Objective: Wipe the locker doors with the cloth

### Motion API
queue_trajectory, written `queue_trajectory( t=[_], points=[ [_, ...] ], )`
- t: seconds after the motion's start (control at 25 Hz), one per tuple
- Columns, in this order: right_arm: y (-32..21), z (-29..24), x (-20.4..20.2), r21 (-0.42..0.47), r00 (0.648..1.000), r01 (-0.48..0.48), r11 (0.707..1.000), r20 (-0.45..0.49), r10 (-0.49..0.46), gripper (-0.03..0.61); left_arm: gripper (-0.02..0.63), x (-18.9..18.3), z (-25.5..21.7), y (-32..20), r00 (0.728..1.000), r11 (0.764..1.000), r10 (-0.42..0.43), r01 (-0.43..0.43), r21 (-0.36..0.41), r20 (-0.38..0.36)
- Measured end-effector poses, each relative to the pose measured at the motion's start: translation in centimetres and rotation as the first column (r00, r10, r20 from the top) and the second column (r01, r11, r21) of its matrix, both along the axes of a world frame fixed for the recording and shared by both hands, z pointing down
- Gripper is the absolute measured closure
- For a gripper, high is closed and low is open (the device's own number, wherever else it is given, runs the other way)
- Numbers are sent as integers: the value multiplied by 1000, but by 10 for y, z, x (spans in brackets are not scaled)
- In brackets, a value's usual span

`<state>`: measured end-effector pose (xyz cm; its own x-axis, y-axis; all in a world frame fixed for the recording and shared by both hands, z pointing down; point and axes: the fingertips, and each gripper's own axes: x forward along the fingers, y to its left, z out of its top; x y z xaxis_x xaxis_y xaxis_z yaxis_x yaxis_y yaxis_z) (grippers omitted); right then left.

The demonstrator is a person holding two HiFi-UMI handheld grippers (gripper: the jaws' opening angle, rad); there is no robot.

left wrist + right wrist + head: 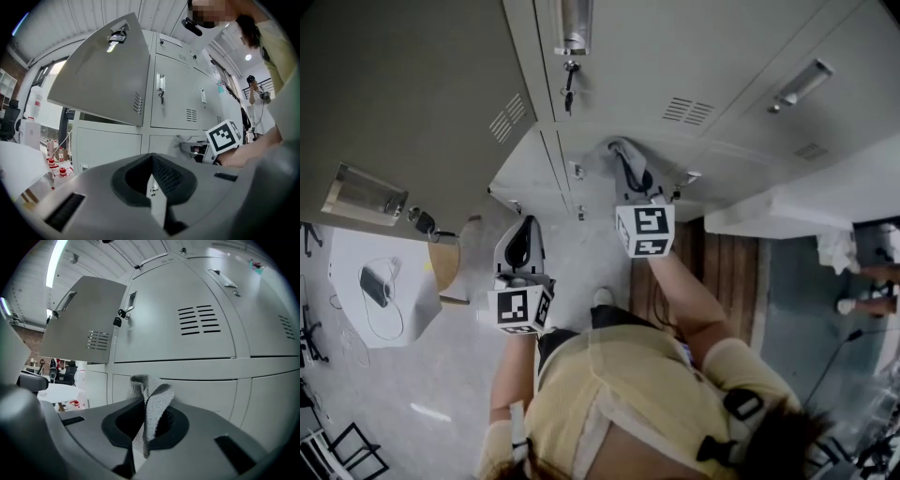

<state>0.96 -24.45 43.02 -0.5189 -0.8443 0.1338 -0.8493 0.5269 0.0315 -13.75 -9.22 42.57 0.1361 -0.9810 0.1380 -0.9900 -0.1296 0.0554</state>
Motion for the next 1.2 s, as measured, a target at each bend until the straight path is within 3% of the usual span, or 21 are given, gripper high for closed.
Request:
queue_trajectory(
  t=[0.6,1.04,1.2],
  points=[
    [-9,15,105,1,978,-199,980,-61,199,569,612,44,5,-24,992,992,127,-127,-1,-7],
    [-5,21,151,-15,959,-270,963,-96,267,568,612,69,10,-38,984,984,177,-177,-4,-20],
    [11,18,149,-29,967,-248,968,-67,245,569,612,68,13,-39,985,985,173,-173,-8,-27]
  ],
)
